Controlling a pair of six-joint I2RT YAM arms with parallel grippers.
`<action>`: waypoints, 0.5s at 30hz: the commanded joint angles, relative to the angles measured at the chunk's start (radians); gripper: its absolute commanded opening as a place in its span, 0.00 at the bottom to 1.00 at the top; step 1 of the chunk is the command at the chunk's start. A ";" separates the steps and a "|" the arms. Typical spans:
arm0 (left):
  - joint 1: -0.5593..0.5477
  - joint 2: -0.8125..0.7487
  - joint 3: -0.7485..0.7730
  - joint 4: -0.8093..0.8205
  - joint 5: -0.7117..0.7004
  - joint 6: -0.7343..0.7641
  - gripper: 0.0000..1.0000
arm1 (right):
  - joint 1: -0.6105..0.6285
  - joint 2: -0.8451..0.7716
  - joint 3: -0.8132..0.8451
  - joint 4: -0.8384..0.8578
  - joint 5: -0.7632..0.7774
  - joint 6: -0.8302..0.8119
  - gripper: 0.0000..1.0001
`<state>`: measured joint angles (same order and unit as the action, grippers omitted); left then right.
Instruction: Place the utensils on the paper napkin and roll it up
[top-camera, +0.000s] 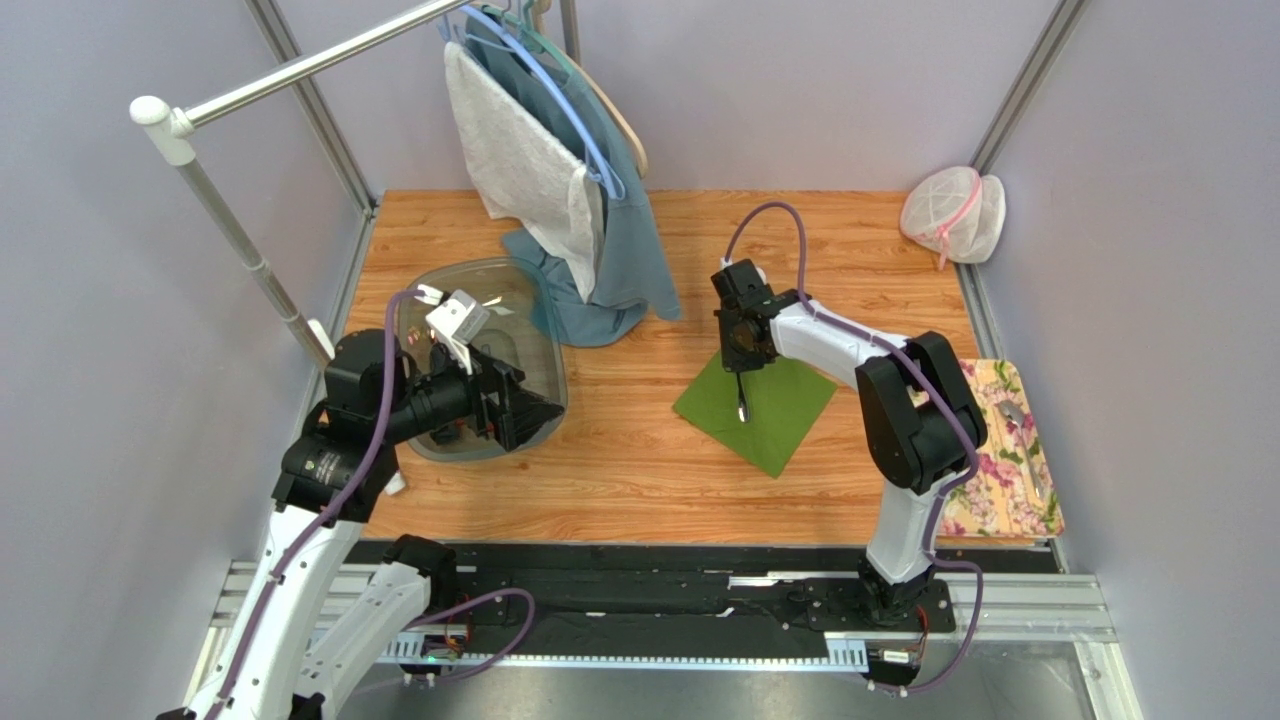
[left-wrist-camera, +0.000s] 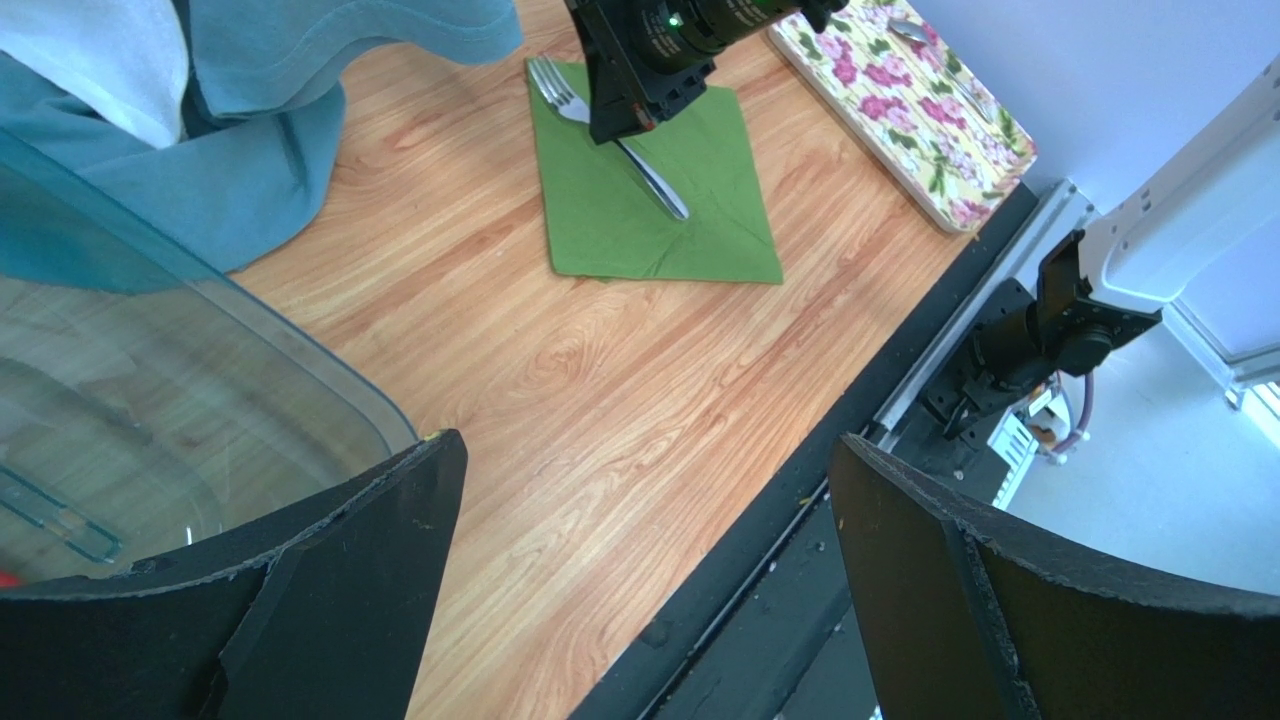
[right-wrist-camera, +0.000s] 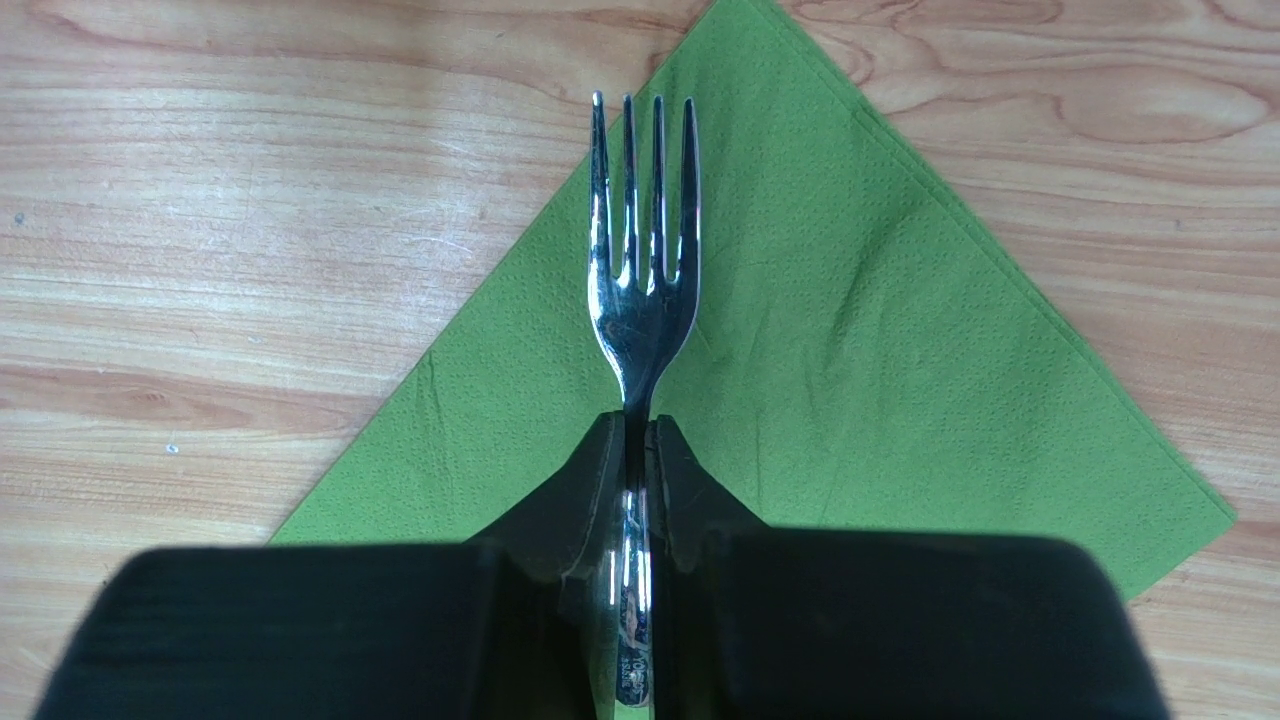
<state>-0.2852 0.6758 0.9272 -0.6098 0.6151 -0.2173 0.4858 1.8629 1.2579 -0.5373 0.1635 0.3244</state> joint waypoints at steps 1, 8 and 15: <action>0.009 0.005 0.027 0.013 -0.002 0.021 0.99 | -0.009 0.002 0.029 0.005 0.013 -0.004 0.08; 0.009 0.005 0.035 0.007 -0.002 0.024 0.99 | -0.024 -0.001 0.026 0.003 0.004 -0.004 0.06; 0.009 0.013 0.041 0.005 -0.002 0.029 0.99 | -0.027 0.007 0.024 -0.001 -0.016 -0.013 0.07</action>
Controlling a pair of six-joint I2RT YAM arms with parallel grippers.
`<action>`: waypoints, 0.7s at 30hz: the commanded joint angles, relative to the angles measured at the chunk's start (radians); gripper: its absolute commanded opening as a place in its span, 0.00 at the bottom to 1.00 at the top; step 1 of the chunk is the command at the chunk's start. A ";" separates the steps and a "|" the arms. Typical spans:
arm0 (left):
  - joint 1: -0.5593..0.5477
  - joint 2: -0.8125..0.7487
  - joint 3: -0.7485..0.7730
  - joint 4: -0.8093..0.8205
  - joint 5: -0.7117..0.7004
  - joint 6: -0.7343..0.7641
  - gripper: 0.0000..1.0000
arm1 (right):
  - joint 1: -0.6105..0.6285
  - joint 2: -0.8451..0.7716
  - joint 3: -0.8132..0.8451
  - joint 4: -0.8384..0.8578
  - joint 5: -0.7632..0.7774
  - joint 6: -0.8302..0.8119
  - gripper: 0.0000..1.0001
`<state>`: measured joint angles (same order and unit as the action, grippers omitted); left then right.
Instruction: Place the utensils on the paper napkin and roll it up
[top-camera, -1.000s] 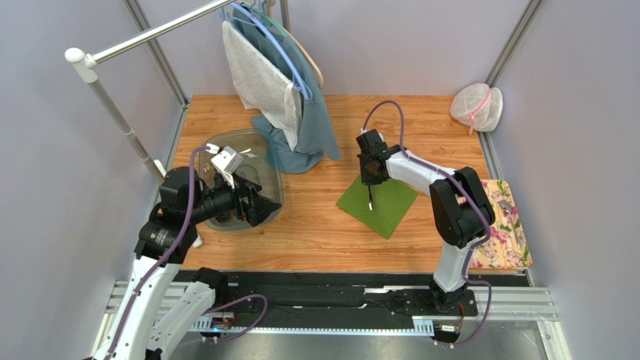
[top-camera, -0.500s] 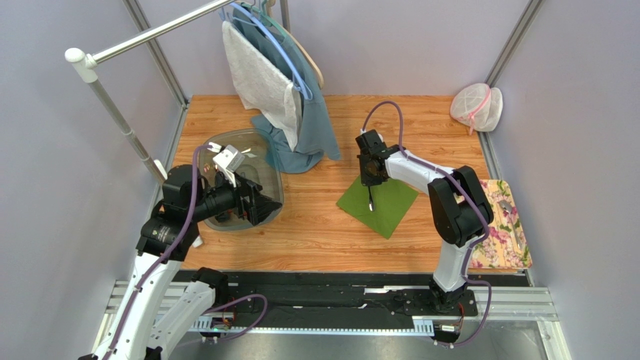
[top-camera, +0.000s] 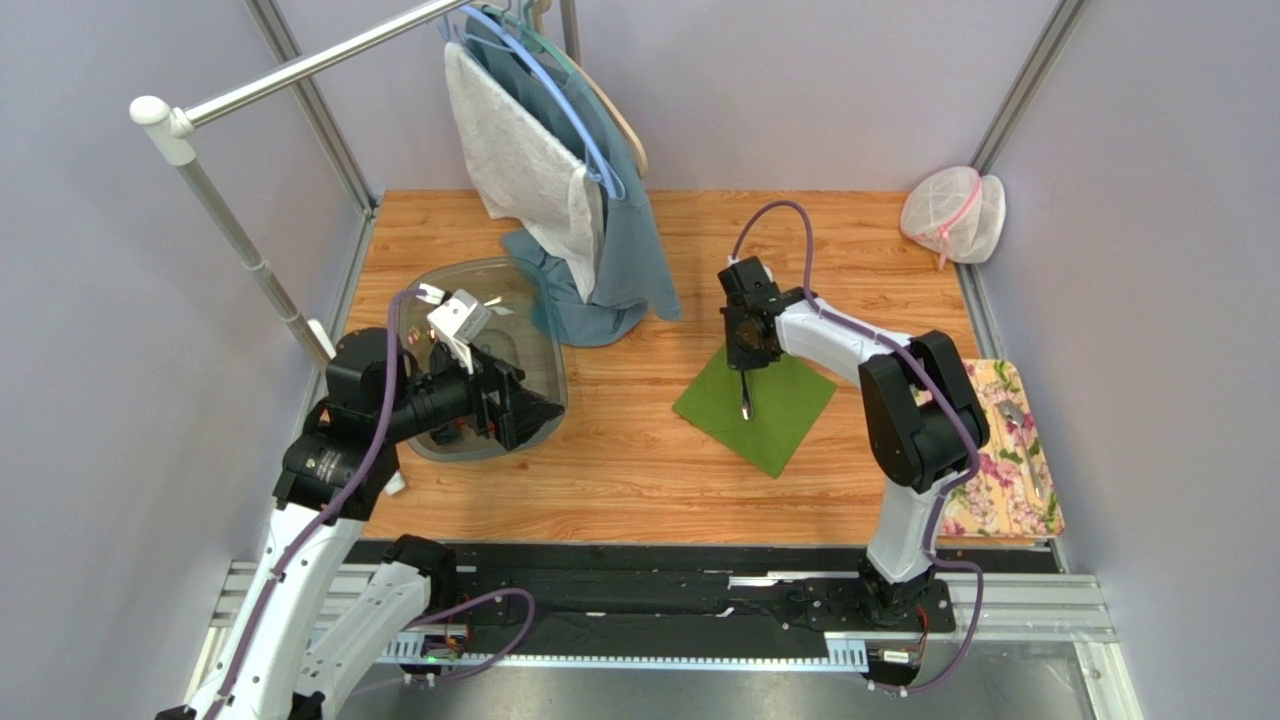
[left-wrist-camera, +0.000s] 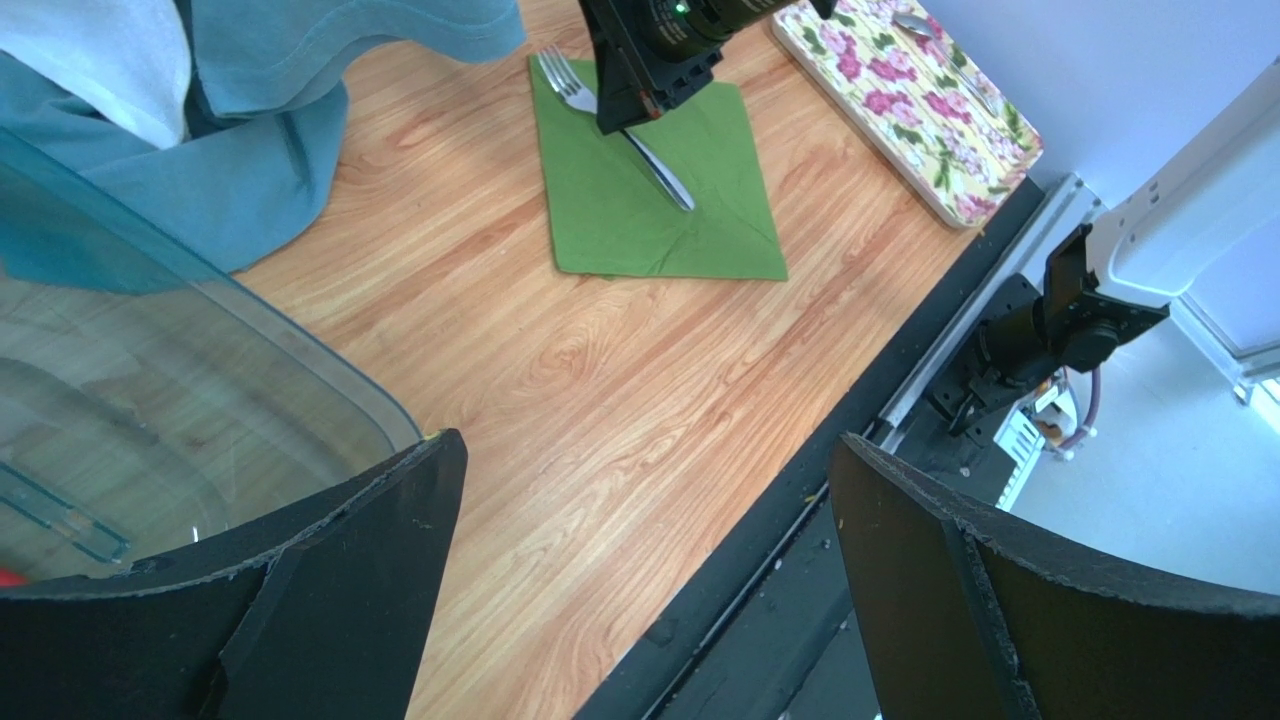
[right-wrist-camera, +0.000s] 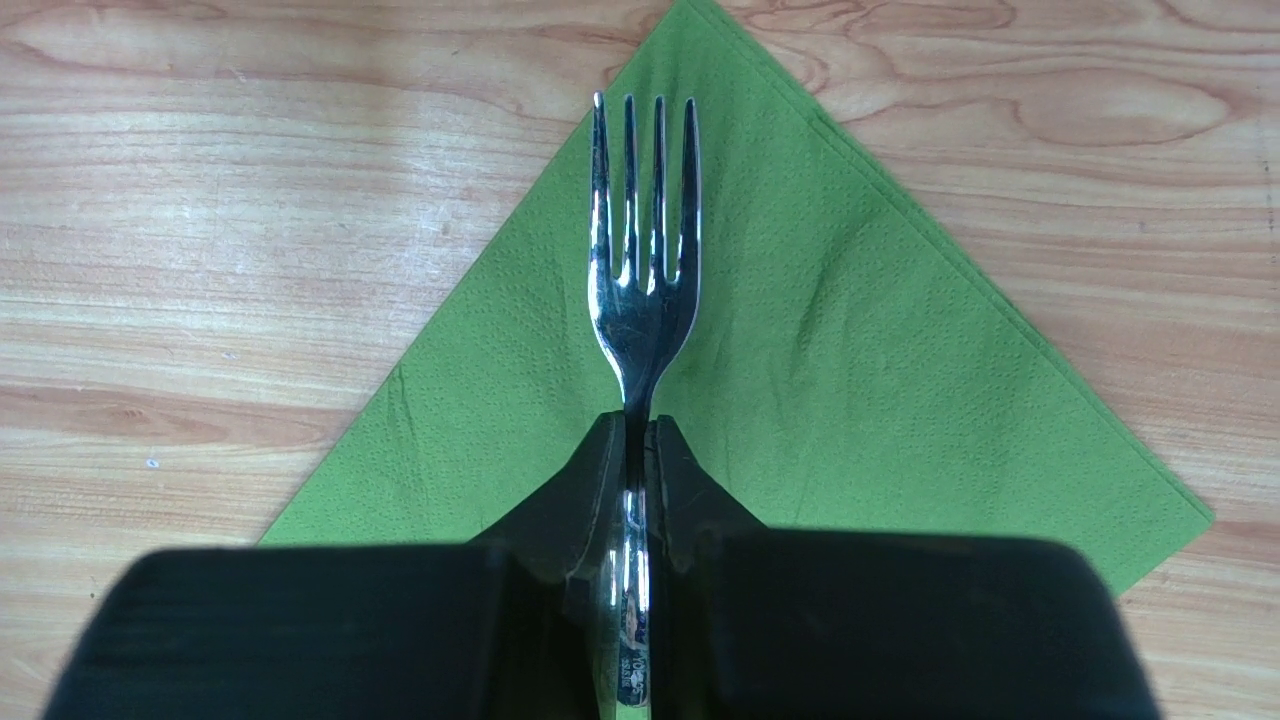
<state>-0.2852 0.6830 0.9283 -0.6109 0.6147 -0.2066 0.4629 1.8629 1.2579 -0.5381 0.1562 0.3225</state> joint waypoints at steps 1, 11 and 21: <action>0.009 0.009 0.040 0.008 -0.001 0.018 0.99 | -0.003 0.010 0.024 0.000 -0.014 -0.014 0.07; 0.011 0.010 0.047 -0.003 -0.001 0.021 0.99 | -0.003 0.025 0.029 -0.005 -0.009 -0.013 0.18; 0.011 0.021 0.064 -0.021 0.000 0.038 0.99 | -0.009 -0.076 0.090 -0.074 -0.043 -0.025 0.22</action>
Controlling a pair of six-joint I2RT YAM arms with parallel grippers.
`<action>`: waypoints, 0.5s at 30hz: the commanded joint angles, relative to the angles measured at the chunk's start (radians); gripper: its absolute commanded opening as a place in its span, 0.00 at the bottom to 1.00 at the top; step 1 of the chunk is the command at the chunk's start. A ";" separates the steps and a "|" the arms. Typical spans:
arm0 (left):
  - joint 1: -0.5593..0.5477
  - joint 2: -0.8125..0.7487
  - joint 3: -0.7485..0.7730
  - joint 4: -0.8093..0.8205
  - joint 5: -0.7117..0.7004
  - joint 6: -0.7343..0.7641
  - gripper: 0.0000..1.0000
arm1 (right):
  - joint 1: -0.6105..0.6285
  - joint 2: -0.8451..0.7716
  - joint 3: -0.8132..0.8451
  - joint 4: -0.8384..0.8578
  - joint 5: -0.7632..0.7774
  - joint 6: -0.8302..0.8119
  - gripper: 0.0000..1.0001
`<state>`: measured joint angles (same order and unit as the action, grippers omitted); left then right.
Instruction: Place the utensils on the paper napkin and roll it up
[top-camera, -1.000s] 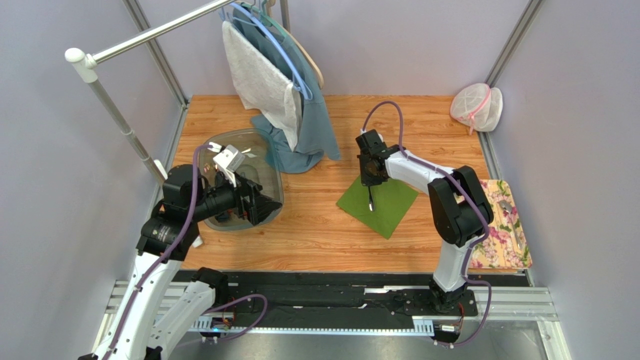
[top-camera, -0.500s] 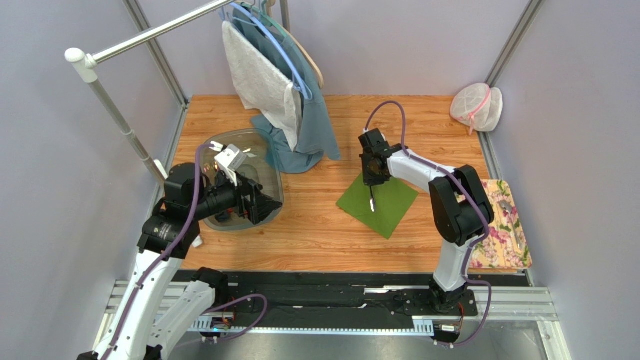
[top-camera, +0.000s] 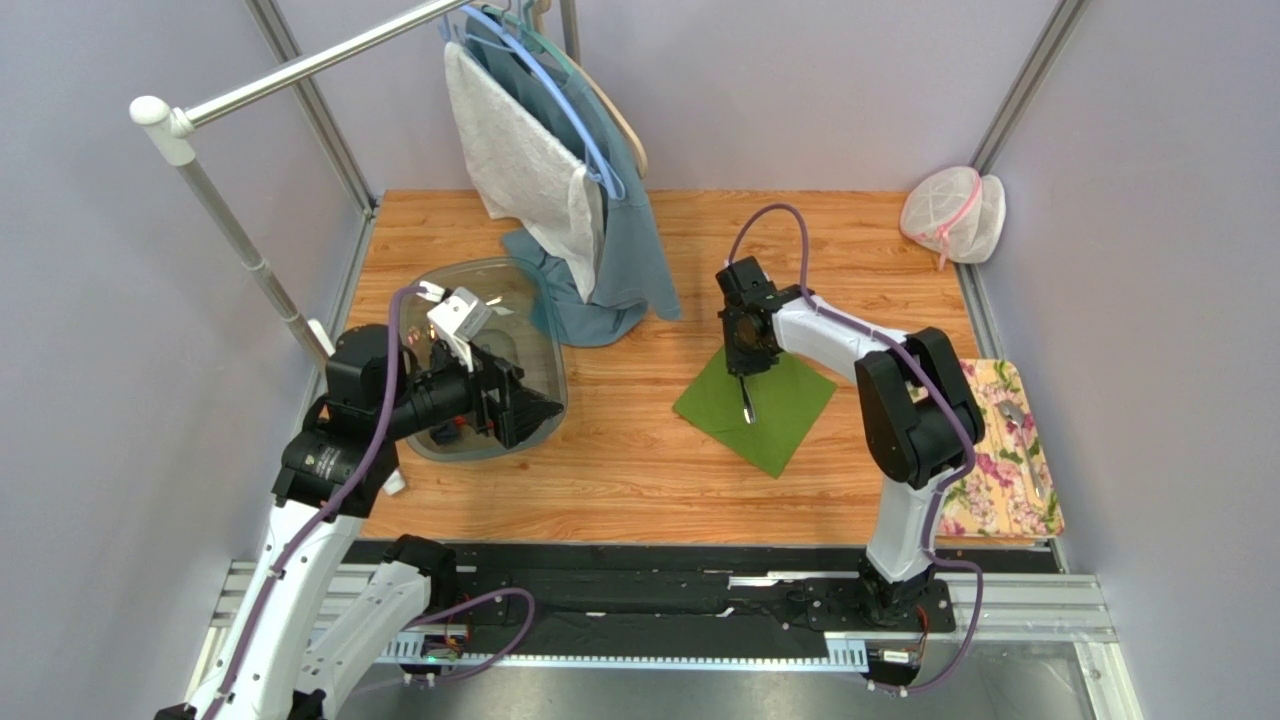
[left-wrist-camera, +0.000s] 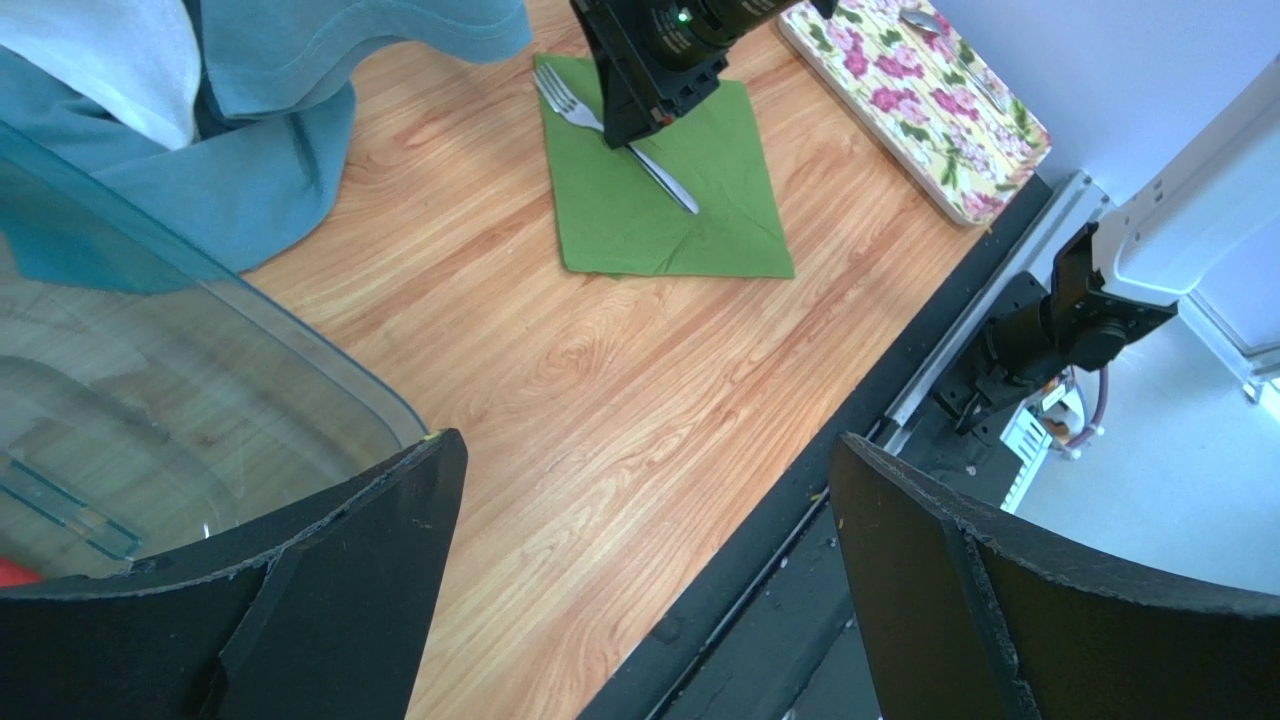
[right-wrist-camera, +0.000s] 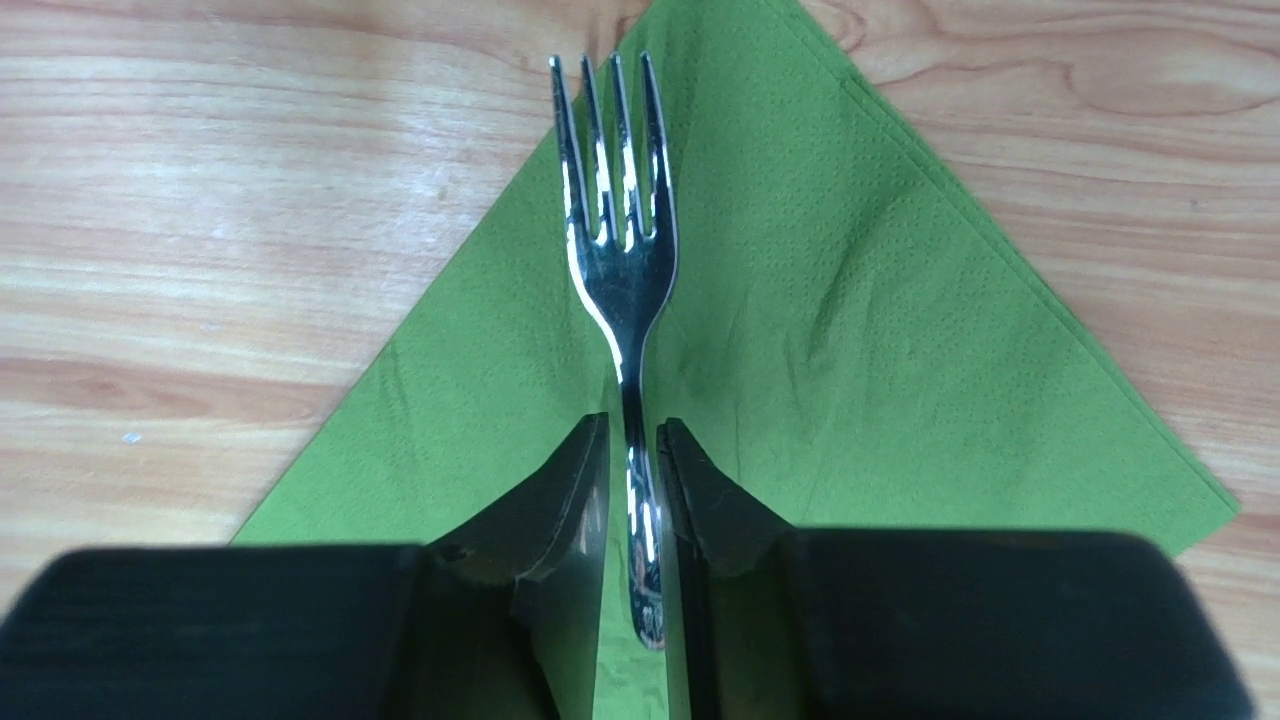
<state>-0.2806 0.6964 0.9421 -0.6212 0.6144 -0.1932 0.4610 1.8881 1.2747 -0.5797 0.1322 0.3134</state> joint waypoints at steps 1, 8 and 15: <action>0.006 0.012 0.061 -0.014 0.002 0.031 0.99 | -0.015 -0.127 0.087 -0.042 -0.023 -0.025 0.28; 0.006 0.086 0.132 -0.075 0.021 0.083 0.99 | -0.096 -0.332 0.091 -0.161 -0.117 -0.203 0.48; 0.006 0.117 0.144 -0.059 0.064 0.064 0.99 | -0.375 -0.529 -0.040 -0.273 -0.184 -0.309 0.62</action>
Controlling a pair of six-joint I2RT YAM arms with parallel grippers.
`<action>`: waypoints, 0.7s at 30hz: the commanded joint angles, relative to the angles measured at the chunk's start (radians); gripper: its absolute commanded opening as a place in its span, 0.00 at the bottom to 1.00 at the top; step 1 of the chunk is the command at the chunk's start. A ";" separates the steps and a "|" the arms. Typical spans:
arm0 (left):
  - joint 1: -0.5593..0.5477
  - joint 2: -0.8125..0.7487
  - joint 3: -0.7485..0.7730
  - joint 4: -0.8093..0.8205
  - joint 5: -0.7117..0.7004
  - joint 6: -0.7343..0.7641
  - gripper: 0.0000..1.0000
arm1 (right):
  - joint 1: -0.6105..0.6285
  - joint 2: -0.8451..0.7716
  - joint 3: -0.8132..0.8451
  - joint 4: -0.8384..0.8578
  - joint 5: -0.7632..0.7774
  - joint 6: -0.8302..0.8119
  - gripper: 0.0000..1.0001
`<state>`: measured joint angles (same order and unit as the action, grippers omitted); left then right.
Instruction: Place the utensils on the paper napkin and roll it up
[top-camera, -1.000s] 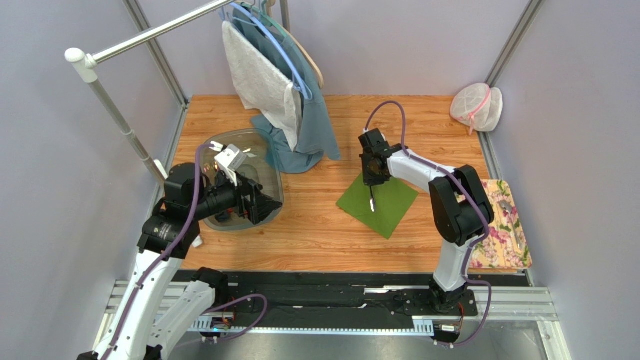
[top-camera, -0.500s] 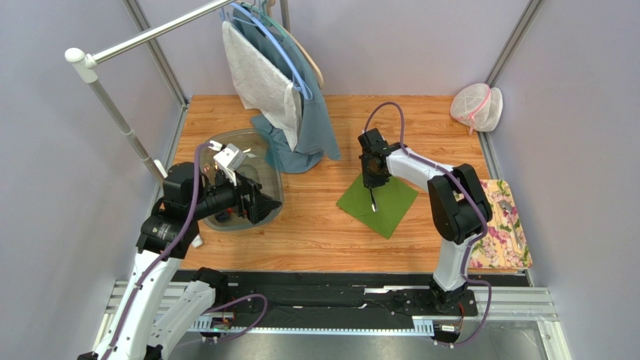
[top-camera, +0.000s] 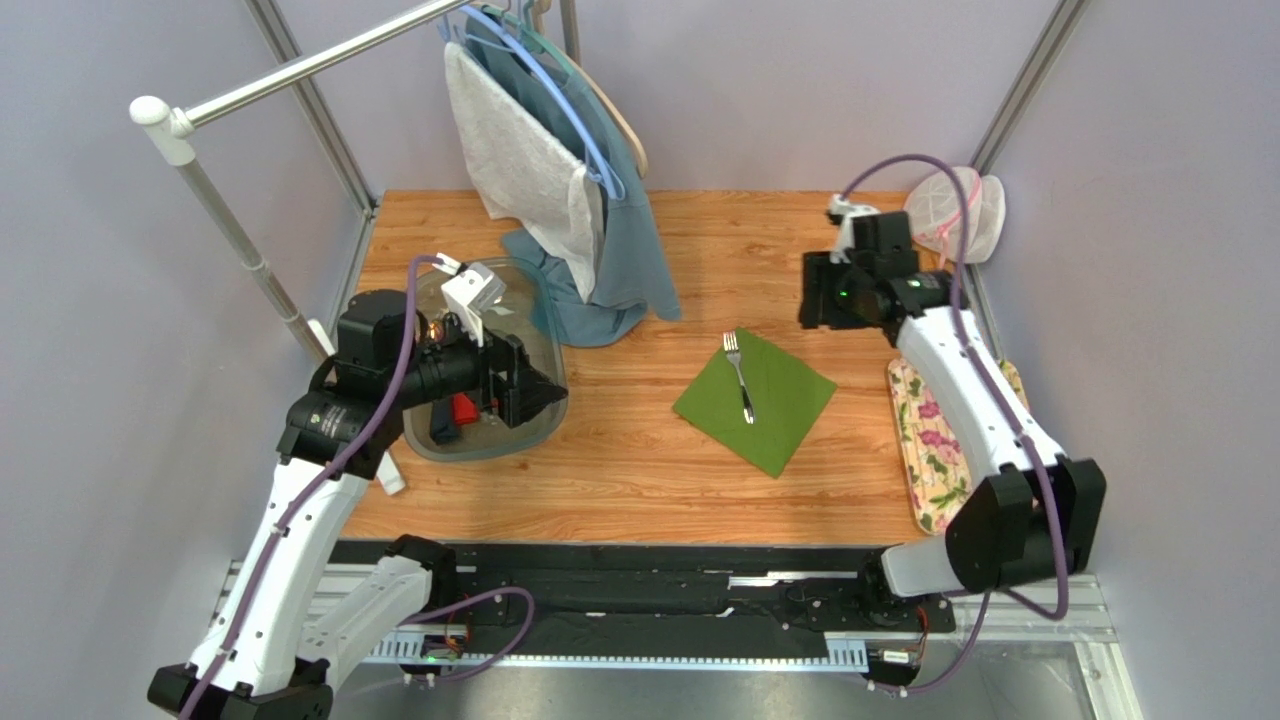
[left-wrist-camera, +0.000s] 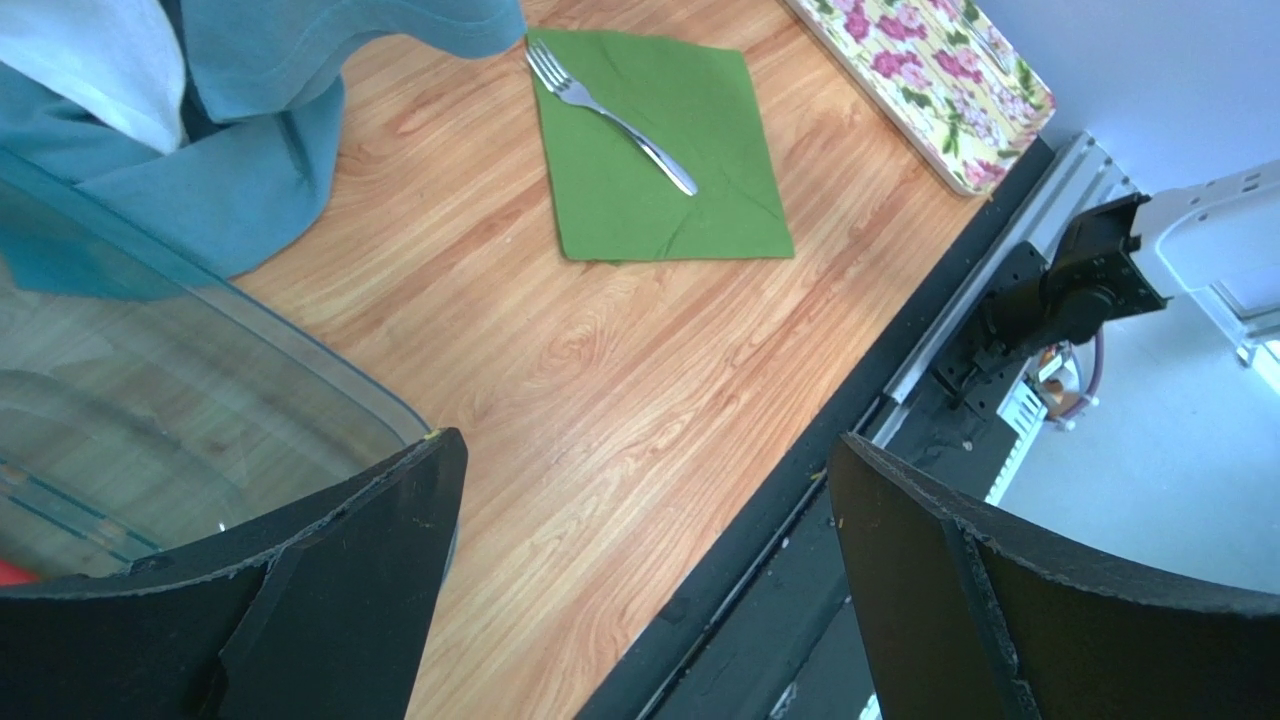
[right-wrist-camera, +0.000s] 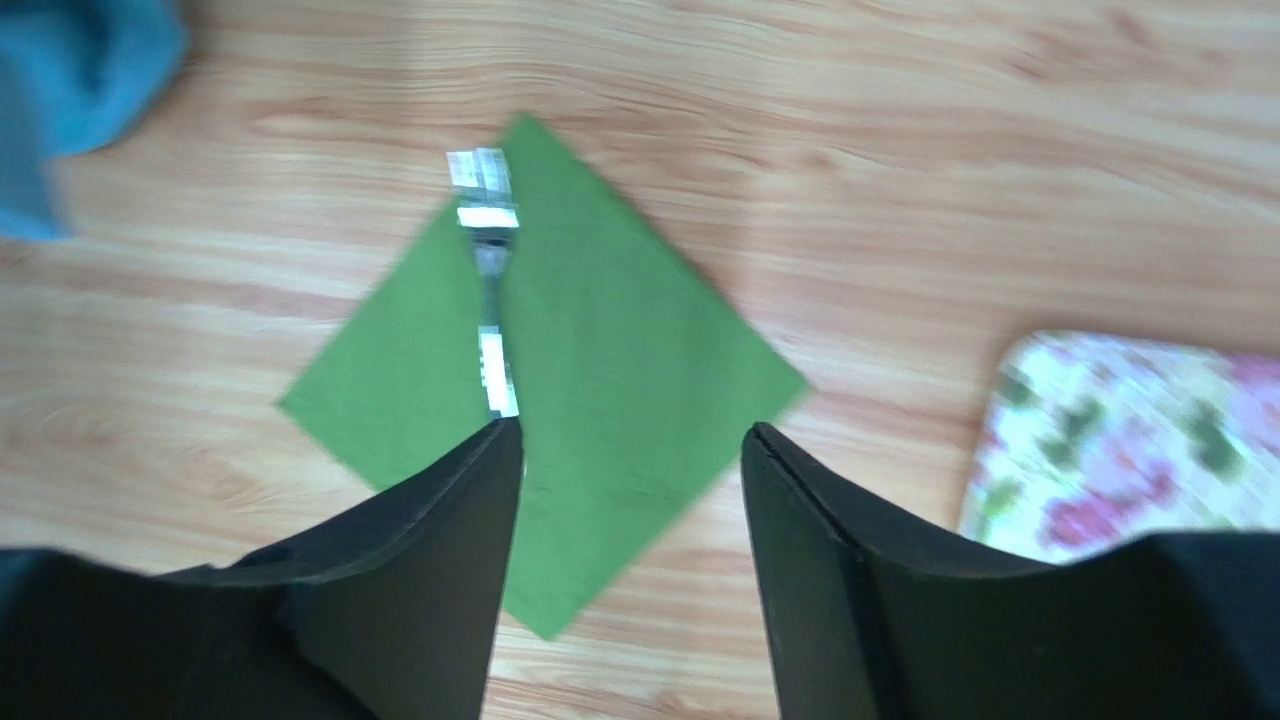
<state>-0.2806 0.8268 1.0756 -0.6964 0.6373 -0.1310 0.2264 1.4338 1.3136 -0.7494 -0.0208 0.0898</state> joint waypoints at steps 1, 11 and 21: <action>0.006 -0.020 0.004 0.026 0.044 -0.005 0.99 | -0.216 -0.114 -0.098 -0.102 -0.019 -0.085 0.65; 0.006 0.009 0.014 0.075 0.111 -0.012 0.99 | -0.631 -0.126 -0.309 -0.021 -0.008 -0.378 0.90; 0.006 0.008 -0.028 0.143 0.162 -0.038 0.99 | -0.822 -0.004 -0.347 0.148 0.086 -0.823 0.74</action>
<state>-0.2798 0.8455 1.0645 -0.6170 0.7612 -0.1516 -0.5705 1.3876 0.9627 -0.7647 -0.0216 -0.5278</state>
